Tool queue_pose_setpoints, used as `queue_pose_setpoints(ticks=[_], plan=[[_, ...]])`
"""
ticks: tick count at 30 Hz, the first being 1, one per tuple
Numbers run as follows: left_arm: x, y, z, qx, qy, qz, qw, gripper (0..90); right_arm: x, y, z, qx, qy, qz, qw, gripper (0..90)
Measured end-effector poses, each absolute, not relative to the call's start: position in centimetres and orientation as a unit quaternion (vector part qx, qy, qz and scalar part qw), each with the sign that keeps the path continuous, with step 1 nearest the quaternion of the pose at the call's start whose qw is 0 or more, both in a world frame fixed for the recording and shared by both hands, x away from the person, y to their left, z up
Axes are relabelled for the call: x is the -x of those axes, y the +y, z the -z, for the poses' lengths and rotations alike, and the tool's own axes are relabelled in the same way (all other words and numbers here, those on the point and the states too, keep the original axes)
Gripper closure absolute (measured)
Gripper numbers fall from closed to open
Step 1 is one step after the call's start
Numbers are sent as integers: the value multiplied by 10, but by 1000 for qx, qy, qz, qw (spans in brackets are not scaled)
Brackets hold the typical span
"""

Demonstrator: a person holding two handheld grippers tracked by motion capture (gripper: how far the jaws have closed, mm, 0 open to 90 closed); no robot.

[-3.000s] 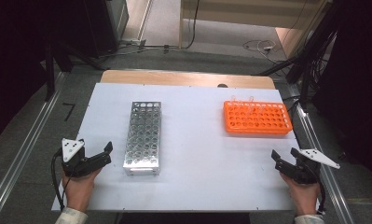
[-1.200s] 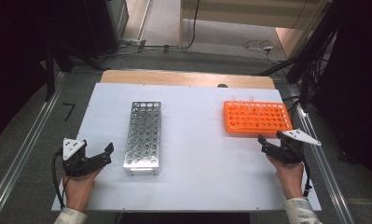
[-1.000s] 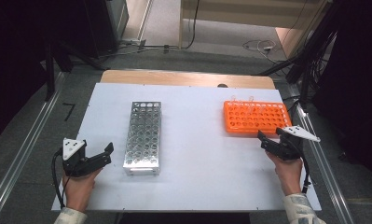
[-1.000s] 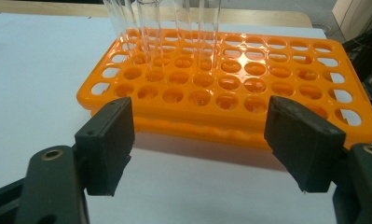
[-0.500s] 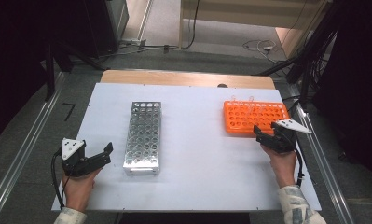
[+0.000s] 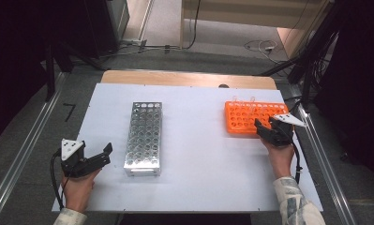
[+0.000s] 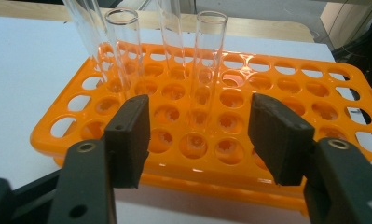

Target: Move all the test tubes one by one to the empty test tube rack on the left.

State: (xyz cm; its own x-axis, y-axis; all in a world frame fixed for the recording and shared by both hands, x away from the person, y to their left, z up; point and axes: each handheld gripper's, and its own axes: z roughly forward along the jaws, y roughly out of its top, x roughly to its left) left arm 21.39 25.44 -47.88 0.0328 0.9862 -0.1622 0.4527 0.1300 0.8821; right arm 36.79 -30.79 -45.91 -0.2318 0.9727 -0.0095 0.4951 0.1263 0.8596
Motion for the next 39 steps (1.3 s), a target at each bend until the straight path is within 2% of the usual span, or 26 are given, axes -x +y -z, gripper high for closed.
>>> queue_pose_setpoints(ticks=[8,21,24,31,39], plan=[[-214,255,479,-579,622,-315,422,54,-381,-305,462,-541,680,-380,318,560],[-212,257,479,-576,626,-316,420,54,-398,-299,469,-550,679,-375,311,660],[-212,257,479,-575,627,-315,420,54,-401,-298,471,-554,678,-372,308,723],[-212,257,479,-576,626,-315,420,55,-397,-300,463,-549,673,-383,315,727],[-211,257,477,-573,624,-317,426,57,-383,-302,438,-538,662,-409,325,728]])
